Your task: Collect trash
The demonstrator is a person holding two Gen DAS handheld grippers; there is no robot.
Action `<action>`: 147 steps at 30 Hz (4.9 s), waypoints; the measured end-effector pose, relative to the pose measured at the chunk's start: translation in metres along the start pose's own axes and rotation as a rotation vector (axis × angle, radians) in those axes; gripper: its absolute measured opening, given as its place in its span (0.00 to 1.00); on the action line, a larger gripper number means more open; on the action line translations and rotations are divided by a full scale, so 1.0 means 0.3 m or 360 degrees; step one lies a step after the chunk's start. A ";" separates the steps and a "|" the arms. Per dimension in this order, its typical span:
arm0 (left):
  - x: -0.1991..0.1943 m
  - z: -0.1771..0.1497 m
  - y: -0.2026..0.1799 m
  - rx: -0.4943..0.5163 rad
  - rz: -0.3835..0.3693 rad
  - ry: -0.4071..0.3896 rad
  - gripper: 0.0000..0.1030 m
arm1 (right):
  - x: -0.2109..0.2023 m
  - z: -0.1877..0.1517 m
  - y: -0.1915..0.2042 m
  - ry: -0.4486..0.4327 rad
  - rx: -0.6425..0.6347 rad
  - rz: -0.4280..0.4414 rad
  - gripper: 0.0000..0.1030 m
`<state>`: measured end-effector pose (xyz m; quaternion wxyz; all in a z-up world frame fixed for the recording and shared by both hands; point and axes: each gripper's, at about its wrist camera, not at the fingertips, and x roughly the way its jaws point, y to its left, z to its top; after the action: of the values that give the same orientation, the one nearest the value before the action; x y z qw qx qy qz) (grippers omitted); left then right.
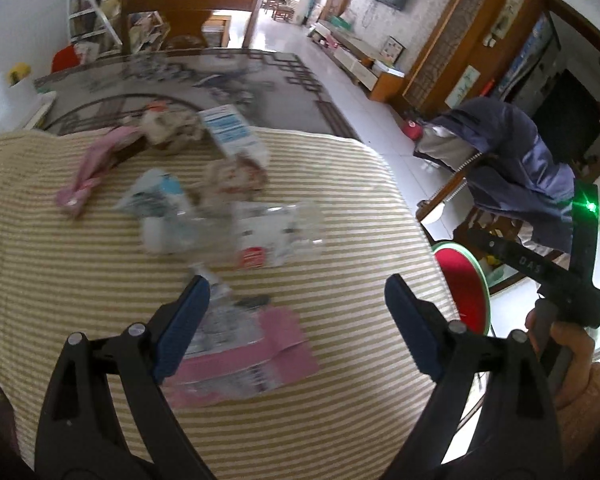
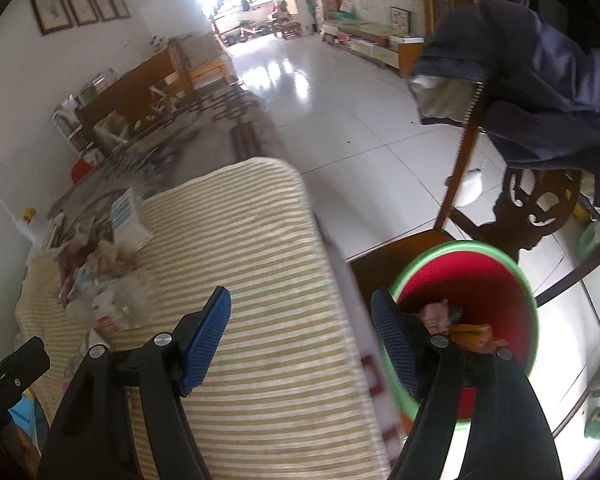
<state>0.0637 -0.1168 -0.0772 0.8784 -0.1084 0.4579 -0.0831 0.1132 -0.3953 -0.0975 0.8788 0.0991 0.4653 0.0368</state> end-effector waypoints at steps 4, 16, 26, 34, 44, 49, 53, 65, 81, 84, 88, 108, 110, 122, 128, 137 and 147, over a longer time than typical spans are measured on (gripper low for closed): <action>-0.040 -0.017 0.119 -0.0031 0.0001 -0.0003 0.84 | 0.007 -0.029 0.122 0.0019 -0.0032 -0.0001 0.69; -0.124 -0.037 0.401 -0.0050 0.0010 0.0003 0.84 | 0.027 -0.156 0.416 0.0078 -0.0056 0.0032 0.69; -0.138 -0.076 0.499 -0.0043 0.0020 0.0056 0.84 | 0.066 -0.281 0.540 0.0240 -0.0014 0.0175 0.74; -0.141 -0.091 0.510 -0.0028 0.0011 0.0069 0.84 | 0.090 -0.306 0.580 0.0329 0.0007 0.0311 0.84; -0.165 -0.101 0.569 -0.0110 0.0053 0.0053 0.84 | 0.133 -0.318 0.625 0.0414 -0.0004 0.0407 0.87; -0.177 -0.105 0.595 -0.0142 0.0071 0.0047 0.84 | 0.144 -0.322 0.674 0.0442 -0.0065 0.0462 0.90; -0.183 -0.102 0.605 -0.0154 0.0076 0.0040 0.84 | 0.161 -0.342 0.720 0.0494 -0.0137 0.0488 0.91; -0.174 -0.080 0.670 -0.0179 0.0121 0.0030 0.84 | 0.180 -0.376 0.723 0.0572 -0.0106 0.0552 0.17; 0.229 0.273 0.691 0.0153 0.0357 0.0193 0.84 | 0.071 -0.390 0.598 0.0462 0.0051 0.0550 0.78; 0.291 0.299 0.691 0.0155 0.0352 0.0222 0.74 | 0.041 -0.397 0.587 0.0418 0.0011 0.0487 0.79; 0.346 0.310 0.718 0.0093 0.0317 0.0310 0.36 | 0.028 -0.388 0.620 0.0382 -0.0091 0.0462 0.79; -0.137 -0.076 0.803 -0.0300 0.0265 0.0125 0.21 | 0.217 -0.373 1.024 0.0455 -0.0791 0.0420 0.93; -0.154 -0.084 0.804 -0.0291 0.0263 0.0117 0.21 | 0.225 -0.376 1.029 0.0444 -0.0782 0.0404 0.93; -0.136 -0.102 0.797 -0.0253 0.0262 0.0160 0.33 | 0.225 -0.393 1.035 0.0455 -0.0778 0.0425 0.74; -0.147 -0.103 0.806 -0.0255 0.0263 0.0140 0.48 | 0.199 -0.401 1.043 0.0455 -0.0731 0.0493 0.52; -0.120 -0.083 0.791 -0.0238 0.0213 0.0159 0.63 | 0.110 -0.356 0.990 0.0355 -0.0573 0.0562 0.52; 0.056 -0.034 0.749 -0.0172 0.0196 0.0286 0.64 | 0.038 -0.319 0.939 0.0261 -0.0503 0.0562 0.52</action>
<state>0.0754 0.0944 -0.1559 0.8301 -0.1194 0.5445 -0.0134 0.0485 -0.1046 -0.1003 0.8227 0.0369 0.4990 0.2698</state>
